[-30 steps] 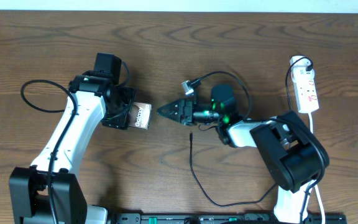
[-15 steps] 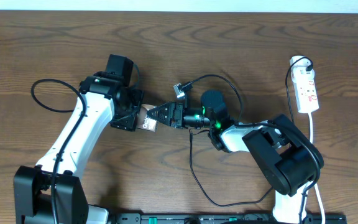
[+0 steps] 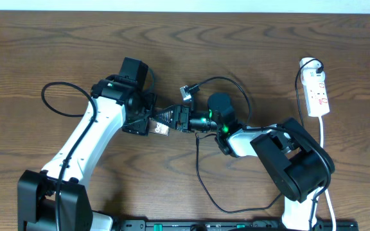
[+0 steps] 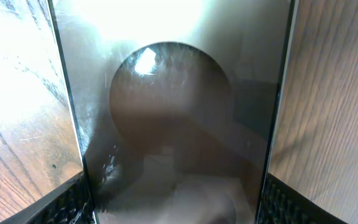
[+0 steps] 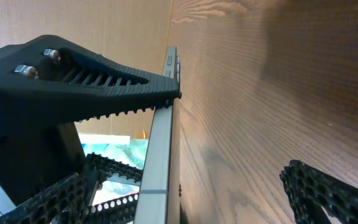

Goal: Plug charger to phone and switch on socket
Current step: 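Close the right gripper on the phone's long edge beside the left gripper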

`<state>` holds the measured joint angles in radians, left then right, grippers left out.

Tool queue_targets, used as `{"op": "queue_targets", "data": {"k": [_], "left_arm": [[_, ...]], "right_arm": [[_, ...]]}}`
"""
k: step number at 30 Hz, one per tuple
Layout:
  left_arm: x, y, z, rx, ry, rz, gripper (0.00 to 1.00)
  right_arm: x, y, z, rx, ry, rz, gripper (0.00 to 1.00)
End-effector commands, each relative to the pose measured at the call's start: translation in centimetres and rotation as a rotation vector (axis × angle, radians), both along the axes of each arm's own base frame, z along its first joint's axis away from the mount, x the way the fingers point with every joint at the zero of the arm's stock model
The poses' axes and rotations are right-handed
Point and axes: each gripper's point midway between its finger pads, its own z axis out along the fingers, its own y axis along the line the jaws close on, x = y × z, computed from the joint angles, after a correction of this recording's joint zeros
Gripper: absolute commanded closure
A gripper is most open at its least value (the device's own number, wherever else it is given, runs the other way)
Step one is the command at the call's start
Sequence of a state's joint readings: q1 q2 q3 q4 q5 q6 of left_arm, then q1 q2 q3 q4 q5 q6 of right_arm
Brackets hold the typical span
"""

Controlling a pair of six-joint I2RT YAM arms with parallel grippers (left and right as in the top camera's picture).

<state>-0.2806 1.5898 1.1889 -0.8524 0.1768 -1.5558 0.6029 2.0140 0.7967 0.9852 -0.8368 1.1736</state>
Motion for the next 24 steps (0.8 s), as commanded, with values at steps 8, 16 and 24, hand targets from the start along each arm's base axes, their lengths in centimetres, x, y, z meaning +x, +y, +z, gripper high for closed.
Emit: {"op": "queue_targets", "data": {"k": [8,16,24], "left_arm": [[0.2,-0.9,0.7,-0.001,-0.033,-0.007,0.92],[0.1,-1.0,0.7,-0.002,-0.031,-0.01,0.93],[-0.1,-1.4,0.7,-0.013,-0.016,0.041,0.93]], "right_arm": [[-0.3,0.7,-0.2,-0.002,0.006,0.006,0.01],[-0.2,0.7,-0.3,-0.003,0.006,0.001,0.01],[0.0,0.9,-0.4,-0.008,0.003,-0.019,0.01]]}}
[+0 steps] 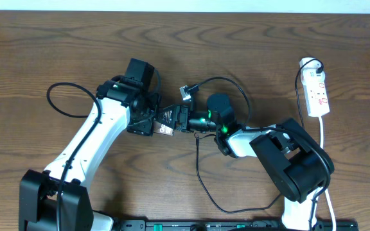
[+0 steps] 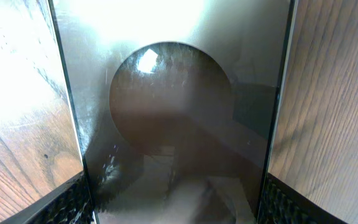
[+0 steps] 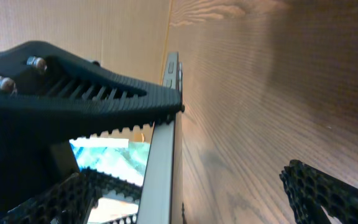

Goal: Plug charger to phone and switch on socket
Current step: 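Close the right gripper on the phone's long edge beside the left gripper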

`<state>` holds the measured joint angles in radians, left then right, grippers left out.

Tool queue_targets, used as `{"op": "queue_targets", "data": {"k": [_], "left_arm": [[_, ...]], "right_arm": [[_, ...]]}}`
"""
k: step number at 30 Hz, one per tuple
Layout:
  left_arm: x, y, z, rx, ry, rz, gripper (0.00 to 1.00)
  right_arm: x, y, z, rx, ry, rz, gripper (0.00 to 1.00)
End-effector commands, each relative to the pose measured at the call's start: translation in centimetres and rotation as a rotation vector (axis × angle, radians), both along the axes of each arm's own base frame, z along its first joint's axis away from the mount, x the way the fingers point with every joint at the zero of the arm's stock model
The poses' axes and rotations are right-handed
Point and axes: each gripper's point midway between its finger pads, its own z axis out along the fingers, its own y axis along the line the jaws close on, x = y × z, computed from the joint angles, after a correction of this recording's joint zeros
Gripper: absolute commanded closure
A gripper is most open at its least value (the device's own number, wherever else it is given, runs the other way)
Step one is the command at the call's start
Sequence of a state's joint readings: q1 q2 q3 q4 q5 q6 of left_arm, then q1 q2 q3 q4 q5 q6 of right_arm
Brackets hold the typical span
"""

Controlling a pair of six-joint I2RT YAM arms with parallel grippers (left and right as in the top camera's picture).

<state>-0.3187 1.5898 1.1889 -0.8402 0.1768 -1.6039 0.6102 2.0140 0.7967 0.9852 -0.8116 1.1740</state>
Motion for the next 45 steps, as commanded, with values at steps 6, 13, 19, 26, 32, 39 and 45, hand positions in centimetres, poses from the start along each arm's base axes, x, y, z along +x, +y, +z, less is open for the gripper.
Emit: {"op": "queue_targets", "data": {"k": [6,13,19,26,32,39,45], "left_arm": [[0.08,0.03,0.56,0.014,-0.017,0.035,0.93],[-0.04,0.16,0.52,0.021,-0.013,0.037,0.92],[-0.03,0.15,0.52,0.02,-0.013,0.037,0.93],[-0.02,0.14,0.52,0.02,-0.014,0.037,0.93],[0.12,0.03,0.57,0.014,-0.019,0.037,0.93],[0.11,0.03,0.57,0.014,-0.019,0.036,0.93],[0.11,0.01,0.57,0.014,-0.019,0.036,0.93]], "right_arm": [[-0.22,0.75,-0.29,-0.004,0.005,-0.002,0.01],[-0.33,0.86,-0.3,-0.005,0.005,0.0,0.11],[-0.35,0.87,-0.3,-0.005,0.005,0.001,0.15],[-0.62,1.1,-0.28,-0.004,0.005,0.007,0.23],[-0.73,1.42,-0.34,-0.008,0.002,-0.001,0.27],[-0.69,1.42,-0.34,-0.008,0.001,-0.004,0.34],[-0.7,1.42,-0.35,-0.009,0.002,-0.004,0.38]]}}
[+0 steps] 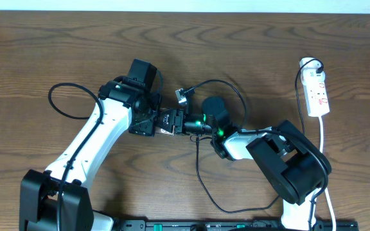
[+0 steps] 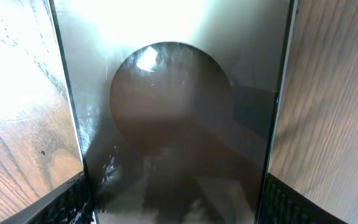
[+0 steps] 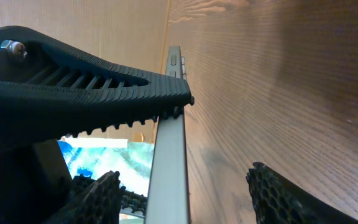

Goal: Plug charger to phone and switch on socket
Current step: 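Close the right gripper on the phone's long edge beside the left gripper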

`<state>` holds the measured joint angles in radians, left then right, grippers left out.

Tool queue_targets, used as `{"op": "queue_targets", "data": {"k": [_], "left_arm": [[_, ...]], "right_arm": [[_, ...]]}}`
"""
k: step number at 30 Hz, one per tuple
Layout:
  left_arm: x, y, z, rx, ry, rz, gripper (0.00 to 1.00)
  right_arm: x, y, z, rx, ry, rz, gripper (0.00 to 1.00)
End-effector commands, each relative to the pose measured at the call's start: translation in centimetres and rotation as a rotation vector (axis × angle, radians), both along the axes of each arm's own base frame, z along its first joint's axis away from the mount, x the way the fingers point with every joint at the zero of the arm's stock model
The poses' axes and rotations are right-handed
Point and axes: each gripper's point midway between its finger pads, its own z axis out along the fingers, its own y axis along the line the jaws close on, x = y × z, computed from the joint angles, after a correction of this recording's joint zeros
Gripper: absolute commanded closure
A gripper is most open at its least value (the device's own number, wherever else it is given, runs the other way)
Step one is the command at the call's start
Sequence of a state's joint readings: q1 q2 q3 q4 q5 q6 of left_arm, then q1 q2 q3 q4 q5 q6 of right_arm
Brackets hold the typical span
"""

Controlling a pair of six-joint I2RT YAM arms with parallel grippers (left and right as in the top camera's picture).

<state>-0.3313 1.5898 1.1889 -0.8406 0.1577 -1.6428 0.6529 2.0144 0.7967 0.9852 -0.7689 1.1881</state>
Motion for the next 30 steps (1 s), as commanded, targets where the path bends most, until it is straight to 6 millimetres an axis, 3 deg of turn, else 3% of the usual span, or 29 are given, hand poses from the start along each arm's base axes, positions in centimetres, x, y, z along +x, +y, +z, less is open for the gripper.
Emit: {"op": "queue_targets", "data": {"k": [1,30], "left_arm": [[0.16,0.09,0.61,0.004,-0.02,0.006,0.92],[0.15,0.09,0.61,0.005,-0.02,0.006,0.92]], "right_arm": [[0.2,0.23,-0.21,-0.002,-0.007,-0.003,0.39],[0.21,0.23,-0.22,-0.003,-0.006,-0.004,0.69]]}}
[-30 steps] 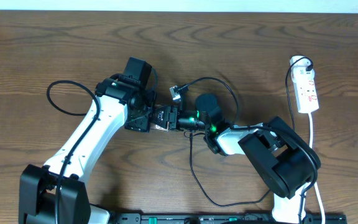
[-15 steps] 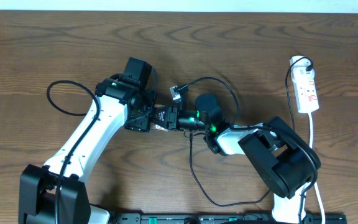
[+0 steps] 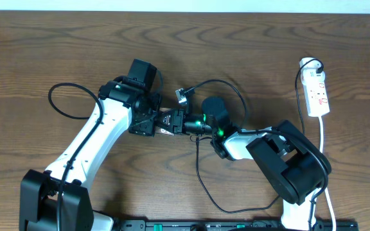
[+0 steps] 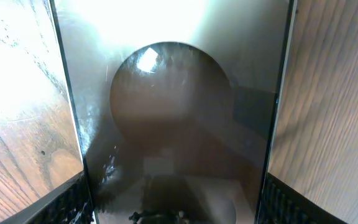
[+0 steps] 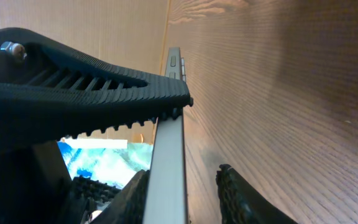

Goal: Plug charger to phone and switch on socket
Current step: 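Close the right gripper on the phone's long edge beside the left gripper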

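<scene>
The phone (image 3: pixel 166 122) is held off the table at the middle, its dark glossy screen (image 4: pixel 173 93) filling the left wrist view. My left gripper (image 3: pixel 151 120) is shut on its long sides, with ridged fingers (image 4: pixel 67 202) at both lower corners. My right gripper (image 3: pixel 180 122) straddles the phone's silver edge (image 5: pixel 169 162). One finger lies against the screen side, while the other finger (image 5: pixel 241 199) stands a small gap off the back. The charger's connector (image 3: pixel 184 95) lies loose just behind the phone on its black cable (image 3: pixel 236 96). The white socket strip (image 3: pixel 317 90) is at the far right.
The black charger cable loops from the connector over my right arm and down toward the table's front edge (image 3: pixel 236 208). A thin black cable loop (image 3: pixel 60 102) lies beside my left arm. The socket strip's white lead (image 3: pixel 323 138) runs toward the front right.
My right gripper's jaws have narrowed around the phone's edge, the far finger now much nearer the phone's back. The phone and both arms sit where they were.
My left gripper held the phone at every moment. At first my right gripper stood wide open at the phone's end. Both then sat slightly farther back and right. Later the right gripper reached further over the phone with narrower jaws, and now they nearly pinch it.
</scene>
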`<state>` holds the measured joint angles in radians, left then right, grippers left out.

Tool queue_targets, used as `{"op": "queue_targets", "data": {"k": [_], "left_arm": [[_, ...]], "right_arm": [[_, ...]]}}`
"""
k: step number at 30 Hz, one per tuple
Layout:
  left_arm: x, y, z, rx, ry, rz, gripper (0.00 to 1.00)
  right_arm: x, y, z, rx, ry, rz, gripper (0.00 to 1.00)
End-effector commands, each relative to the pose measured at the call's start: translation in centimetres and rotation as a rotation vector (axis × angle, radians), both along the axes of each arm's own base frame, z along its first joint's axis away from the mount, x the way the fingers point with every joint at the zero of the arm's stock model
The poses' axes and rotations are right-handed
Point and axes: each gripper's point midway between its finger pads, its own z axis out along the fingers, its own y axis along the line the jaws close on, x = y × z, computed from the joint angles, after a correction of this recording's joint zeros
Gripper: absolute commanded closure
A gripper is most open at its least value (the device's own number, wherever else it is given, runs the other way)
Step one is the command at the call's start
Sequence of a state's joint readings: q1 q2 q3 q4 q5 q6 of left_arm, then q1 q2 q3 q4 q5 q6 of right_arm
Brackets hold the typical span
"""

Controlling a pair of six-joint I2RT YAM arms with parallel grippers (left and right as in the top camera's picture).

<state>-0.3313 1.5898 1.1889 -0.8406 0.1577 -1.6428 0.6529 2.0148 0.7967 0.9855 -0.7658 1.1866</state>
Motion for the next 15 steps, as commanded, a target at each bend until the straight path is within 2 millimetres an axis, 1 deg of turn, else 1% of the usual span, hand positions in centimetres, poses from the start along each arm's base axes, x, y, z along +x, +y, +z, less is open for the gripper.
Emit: {"op": "queue_targets", "data": {"k": [1,8,15], "left_arm": [[0.15,0.09,0.61,0.005,-0.02,0.006,0.93],[0.15,0.09,0.61,0.005,-0.02,0.006,0.92],[0.14,0.1,0.61,0.005,-0.02,0.005,0.92]], "right_arm": [[0.16,0.24,-0.2,-0.002,-0.005,-0.001,0.71],[0.16,0.24,-0.2,0.001,0.013,-0.004,0.77],[0.16,0.24,-0.2,0.001,0.013,-0.004,0.8]]}}
